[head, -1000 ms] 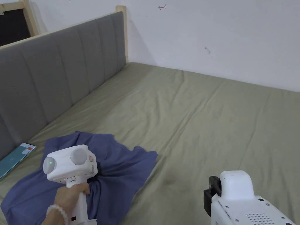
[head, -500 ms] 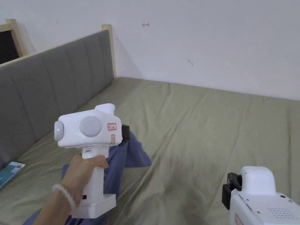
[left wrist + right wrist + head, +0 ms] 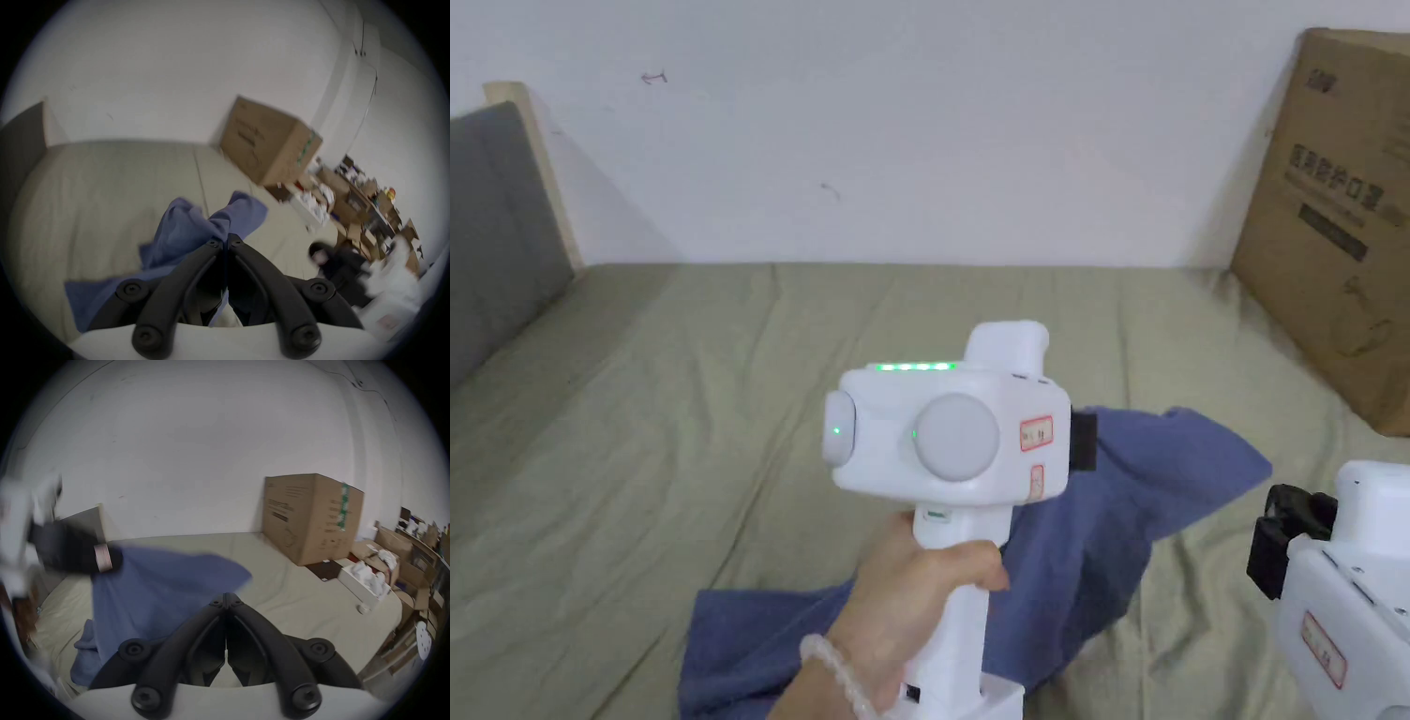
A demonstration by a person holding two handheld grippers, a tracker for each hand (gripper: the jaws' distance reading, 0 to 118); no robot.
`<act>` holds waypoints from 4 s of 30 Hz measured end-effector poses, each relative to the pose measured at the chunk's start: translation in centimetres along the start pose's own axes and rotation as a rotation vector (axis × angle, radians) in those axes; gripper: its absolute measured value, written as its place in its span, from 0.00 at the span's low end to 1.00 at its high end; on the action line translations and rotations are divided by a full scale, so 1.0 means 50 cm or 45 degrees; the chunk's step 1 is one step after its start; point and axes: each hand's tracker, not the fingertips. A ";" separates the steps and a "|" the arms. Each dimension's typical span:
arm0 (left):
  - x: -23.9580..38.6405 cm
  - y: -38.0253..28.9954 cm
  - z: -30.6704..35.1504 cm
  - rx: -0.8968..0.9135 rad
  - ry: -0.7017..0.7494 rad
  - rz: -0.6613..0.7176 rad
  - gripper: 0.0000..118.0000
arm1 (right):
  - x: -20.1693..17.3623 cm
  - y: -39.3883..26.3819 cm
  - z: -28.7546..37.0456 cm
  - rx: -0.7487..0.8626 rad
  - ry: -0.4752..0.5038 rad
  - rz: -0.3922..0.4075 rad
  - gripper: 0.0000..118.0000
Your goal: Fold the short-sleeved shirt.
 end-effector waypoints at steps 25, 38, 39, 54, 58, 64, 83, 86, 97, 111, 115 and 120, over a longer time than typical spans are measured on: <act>-0.012 -0.172 -0.072 -0.230 0.202 -0.055 0.81 | 0.019 -0.095 -0.023 -0.208 -0.007 0.021 0.00; -0.228 -0.292 0.078 -0.245 0.486 0.236 0.00 | -0.055 -0.124 -0.062 -0.300 0.134 0.023 0.00; -0.252 -0.287 0.086 -0.220 0.502 0.261 0.00 | -0.058 -0.125 -0.066 -0.304 0.135 0.027 0.00; -0.654 -0.201 -0.019 -0.392 0.812 0.510 0.67 | -0.068 -0.166 -0.146 -0.435 0.114 0.073 0.00; -0.606 -0.245 -0.039 -0.361 0.872 0.289 0.42 | -0.060 -0.177 -0.163 -0.472 0.096 0.055 0.00; -0.602 -0.239 -0.018 -0.367 0.878 0.375 0.03 | -0.053 -0.177 -0.175 -0.489 0.102 0.053 0.00; -0.512 -0.153 0.110 -0.162 0.796 0.308 0.03 | -0.124 -0.078 -0.707 -0.884 0.403 0.231 0.82; -0.520 -0.157 0.106 -0.175 0.803 0.314 0.03 | -0.129 -0.152 -0.764 -1.120 0.284 0.328 0.72; -0.529 -0.138 0.116 -0.165 0.833 0.321 0.03 | -0.096 -0.102 -0.716 -0.981 0.304 0.178 0.05; -0.443 0.030 0.308 0.142 0.935 0.168 0.03 | 0.081 0.212 -0.473 -0.521 0.268 -0.060 0.05; -0.388 0.073 0.350 0.239 0.939 0.109 0.03 | 0.137 0.291 -0.383 -0.419 0.246 -0.112 0.04; -0.345 0.113 0.392 0.312 0.945 0.050 0.03 | 0.178 0.361 -0.276 -0.303 0.228 -0.181 0.04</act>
